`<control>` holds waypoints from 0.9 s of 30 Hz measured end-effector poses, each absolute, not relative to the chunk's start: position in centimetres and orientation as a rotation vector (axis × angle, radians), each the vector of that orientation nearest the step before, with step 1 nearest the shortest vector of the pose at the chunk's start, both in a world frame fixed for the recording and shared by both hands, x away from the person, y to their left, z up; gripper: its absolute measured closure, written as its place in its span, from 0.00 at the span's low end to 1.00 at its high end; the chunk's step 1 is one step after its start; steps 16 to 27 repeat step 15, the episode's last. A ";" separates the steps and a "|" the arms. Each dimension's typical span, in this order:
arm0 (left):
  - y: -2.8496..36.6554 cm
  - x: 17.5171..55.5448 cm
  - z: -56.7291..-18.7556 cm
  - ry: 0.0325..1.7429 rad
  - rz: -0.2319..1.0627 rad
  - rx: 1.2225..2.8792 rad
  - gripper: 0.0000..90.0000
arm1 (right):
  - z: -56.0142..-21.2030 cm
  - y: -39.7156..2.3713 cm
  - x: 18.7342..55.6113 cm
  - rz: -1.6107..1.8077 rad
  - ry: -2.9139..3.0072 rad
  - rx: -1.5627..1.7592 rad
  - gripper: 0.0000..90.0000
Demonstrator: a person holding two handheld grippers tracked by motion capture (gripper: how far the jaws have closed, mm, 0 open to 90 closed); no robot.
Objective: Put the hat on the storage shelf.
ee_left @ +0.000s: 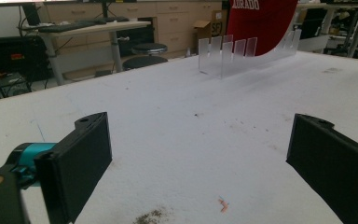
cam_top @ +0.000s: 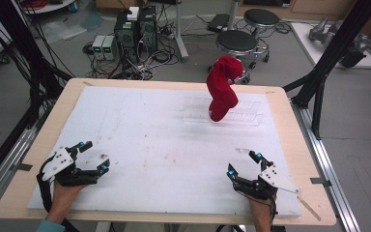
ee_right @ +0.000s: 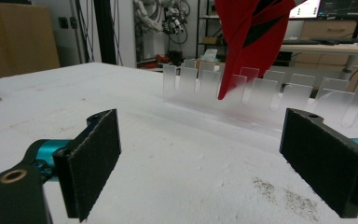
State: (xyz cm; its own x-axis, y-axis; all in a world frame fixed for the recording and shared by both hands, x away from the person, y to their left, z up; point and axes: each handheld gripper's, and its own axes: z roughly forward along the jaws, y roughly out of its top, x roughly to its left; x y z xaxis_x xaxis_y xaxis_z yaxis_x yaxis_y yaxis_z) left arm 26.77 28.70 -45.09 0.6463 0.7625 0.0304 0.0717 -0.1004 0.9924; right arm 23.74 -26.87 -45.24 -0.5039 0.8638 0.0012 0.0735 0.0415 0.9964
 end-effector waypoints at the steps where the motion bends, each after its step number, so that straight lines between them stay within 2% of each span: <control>1: 28.7 26.8 -45.1 0.709 0.672 1.585 0.08 | -45.3 -26.9 23.7 1.531 1.662 0.959 0.13; 27: 28.9 26.7 -45.1 0.711 0.675 1.565 0.08 | -45.3 -26.9 23.8 1.530 1.650 0.984 0.13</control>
